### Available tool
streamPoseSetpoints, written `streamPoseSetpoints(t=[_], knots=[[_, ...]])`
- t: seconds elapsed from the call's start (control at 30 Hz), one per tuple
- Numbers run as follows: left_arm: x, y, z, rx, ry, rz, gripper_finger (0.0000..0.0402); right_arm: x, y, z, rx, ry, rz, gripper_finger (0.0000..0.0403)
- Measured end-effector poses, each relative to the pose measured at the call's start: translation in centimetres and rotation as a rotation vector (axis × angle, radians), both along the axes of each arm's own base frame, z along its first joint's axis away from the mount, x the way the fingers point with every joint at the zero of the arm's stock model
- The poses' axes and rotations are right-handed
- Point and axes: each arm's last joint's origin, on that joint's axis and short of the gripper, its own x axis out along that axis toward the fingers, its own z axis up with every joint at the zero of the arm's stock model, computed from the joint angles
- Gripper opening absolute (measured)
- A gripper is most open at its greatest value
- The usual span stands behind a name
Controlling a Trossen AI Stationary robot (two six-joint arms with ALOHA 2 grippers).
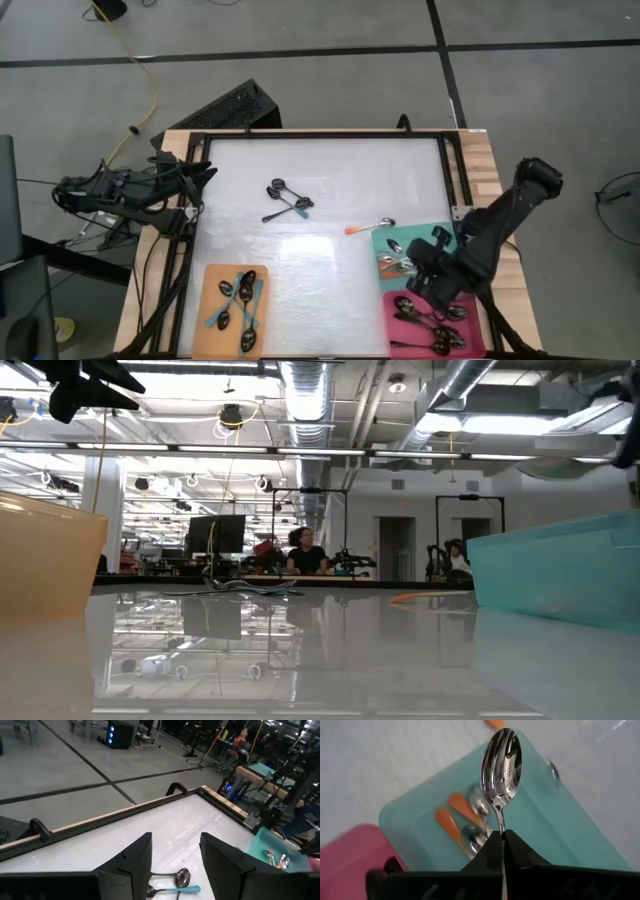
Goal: Sort silverware by color (type)
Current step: Put the orange spoon into the blue bin
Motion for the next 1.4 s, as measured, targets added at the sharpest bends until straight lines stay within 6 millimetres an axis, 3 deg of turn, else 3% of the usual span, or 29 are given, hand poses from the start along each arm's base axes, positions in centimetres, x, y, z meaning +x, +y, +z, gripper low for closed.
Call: streamPoseSetpoints(t=[0.33, 0.57, 0.97, 1.4], knots=[[0.0, 0.1, 0.0, 0.012, -0.004, 0.032, 0.0151, -1.4, 0.4, -3.5, 0.038, 0.045, 0.023, 0.0004], [-0.1, 0.2, 0.1, 0.035, -0.005, 0.082, 0.0151, -1.9, -0.4, -5.6, 0.028, 0.089, -0.002, 0.0004], [-0.1, 0.2, 0.1, 0.000, -0.034, 0.097, 0.0151, -1.2, -2.1, -7.6, 0.032, 0.171, 0.029, 0.0011], [-0.1, 0.2, 0.1, -0.031, -0.060, 0.106, 0.0151, -0.5, -3.0, -7.6, 0.021, 0.193, 0.042, 0.0064]])
